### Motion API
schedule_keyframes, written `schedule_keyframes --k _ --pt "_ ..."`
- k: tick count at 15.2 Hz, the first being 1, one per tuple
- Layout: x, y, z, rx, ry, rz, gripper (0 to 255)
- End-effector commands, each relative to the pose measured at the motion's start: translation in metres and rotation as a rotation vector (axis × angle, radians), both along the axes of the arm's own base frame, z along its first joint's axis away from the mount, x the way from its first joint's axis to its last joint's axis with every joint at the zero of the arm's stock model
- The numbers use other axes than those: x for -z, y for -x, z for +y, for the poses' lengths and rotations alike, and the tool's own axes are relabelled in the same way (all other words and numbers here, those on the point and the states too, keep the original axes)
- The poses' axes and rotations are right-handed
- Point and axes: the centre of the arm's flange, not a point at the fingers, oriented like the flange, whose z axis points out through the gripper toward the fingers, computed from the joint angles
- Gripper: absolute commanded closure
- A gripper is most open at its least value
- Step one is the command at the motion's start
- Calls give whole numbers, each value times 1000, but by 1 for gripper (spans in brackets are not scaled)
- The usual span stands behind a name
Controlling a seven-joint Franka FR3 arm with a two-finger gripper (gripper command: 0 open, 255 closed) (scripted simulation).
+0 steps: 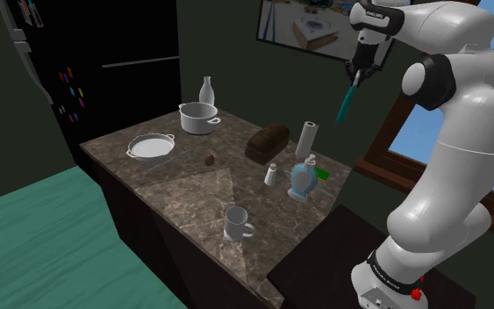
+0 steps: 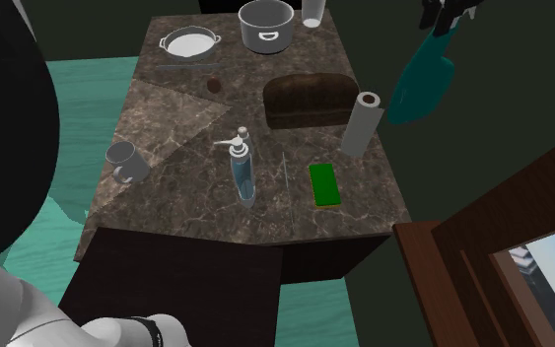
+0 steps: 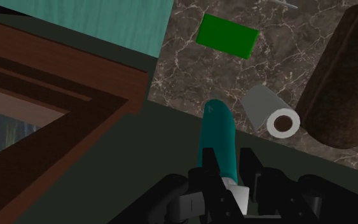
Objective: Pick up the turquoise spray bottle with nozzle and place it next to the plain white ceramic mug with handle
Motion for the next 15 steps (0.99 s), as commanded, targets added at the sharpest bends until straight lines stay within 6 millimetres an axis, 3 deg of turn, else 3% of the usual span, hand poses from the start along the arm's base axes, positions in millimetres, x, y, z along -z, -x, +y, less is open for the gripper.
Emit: schedule_keyframes --k 1,7,15 --pt "-10 0 0 0 0 0 255" --pt "-40 0 0 0 0 0 255" --pt "-41 -7 105 0 0 0 255"
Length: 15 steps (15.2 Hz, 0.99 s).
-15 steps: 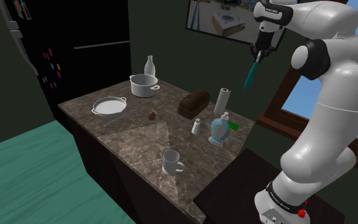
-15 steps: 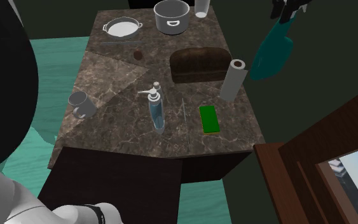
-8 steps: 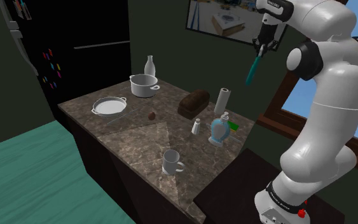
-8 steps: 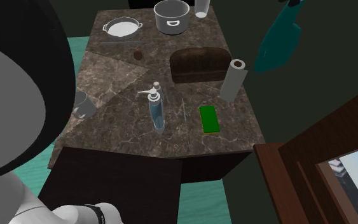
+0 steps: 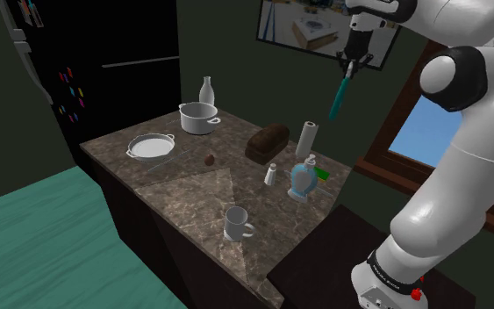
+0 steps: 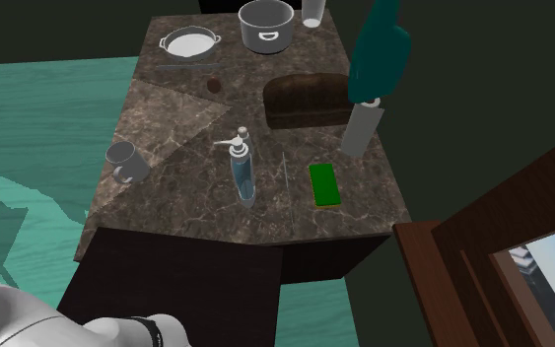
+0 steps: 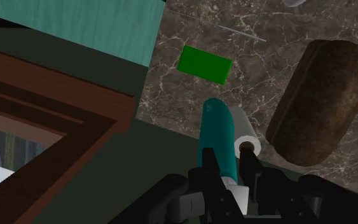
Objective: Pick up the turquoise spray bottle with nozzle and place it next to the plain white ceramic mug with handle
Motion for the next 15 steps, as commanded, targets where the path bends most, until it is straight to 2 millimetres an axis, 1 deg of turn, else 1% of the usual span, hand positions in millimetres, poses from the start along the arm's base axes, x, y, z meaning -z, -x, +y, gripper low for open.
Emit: schedule_keyframes --k 1,15 --pt "1 1 28 0 1 0 255" --pt "1 -11 212 0 1 0 255"
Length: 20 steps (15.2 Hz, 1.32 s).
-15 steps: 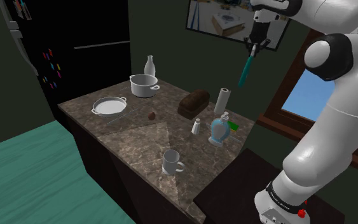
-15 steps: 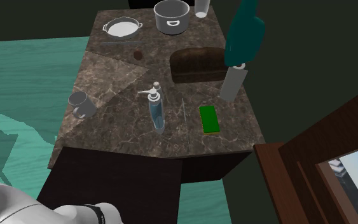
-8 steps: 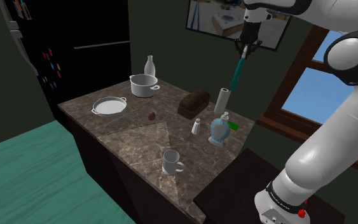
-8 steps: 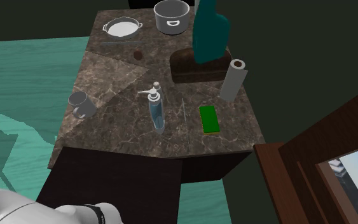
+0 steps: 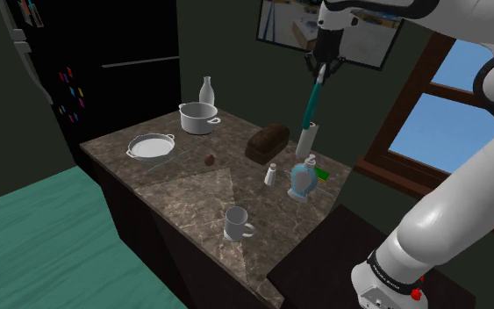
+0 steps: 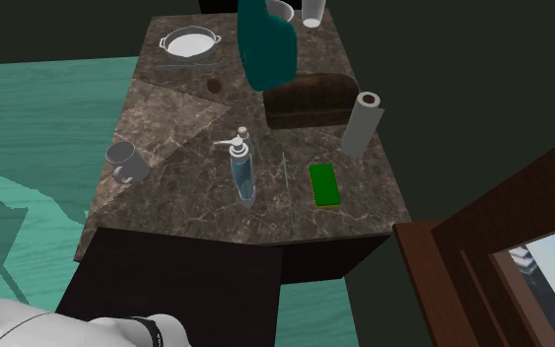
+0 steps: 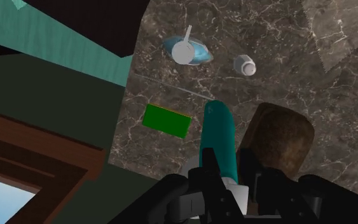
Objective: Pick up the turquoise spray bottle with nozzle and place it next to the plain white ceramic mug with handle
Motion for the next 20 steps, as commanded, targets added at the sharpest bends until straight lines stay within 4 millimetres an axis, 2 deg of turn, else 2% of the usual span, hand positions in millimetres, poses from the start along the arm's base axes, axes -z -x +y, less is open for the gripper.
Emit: schedule_keyframes --k 1,20 --pt "-2 0 24 2 0 0 255" --pt "-3 -16 275 2 0 0 255"
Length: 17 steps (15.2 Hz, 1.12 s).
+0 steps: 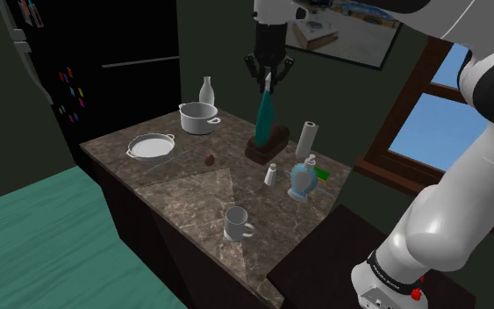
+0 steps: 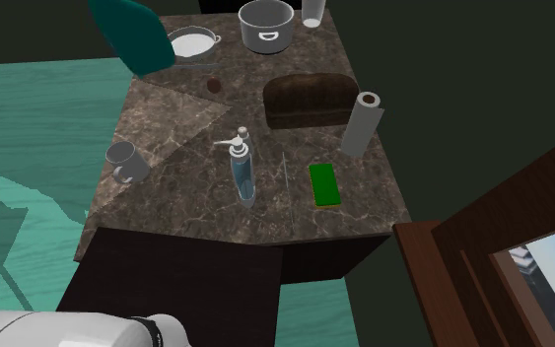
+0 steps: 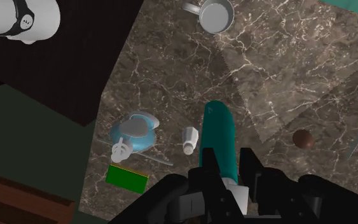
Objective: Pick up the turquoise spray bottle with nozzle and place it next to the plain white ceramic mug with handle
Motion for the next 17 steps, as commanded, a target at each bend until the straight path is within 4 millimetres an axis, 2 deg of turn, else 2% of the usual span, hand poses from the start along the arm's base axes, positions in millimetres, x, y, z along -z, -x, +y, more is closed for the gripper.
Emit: schedule_keyframes --k 1,11,17 --pt "0 -2 25 2 0 0 255" --pt "0 -10 157 2 0 0 255" --pt "32 -10 157 2 0 0 255"
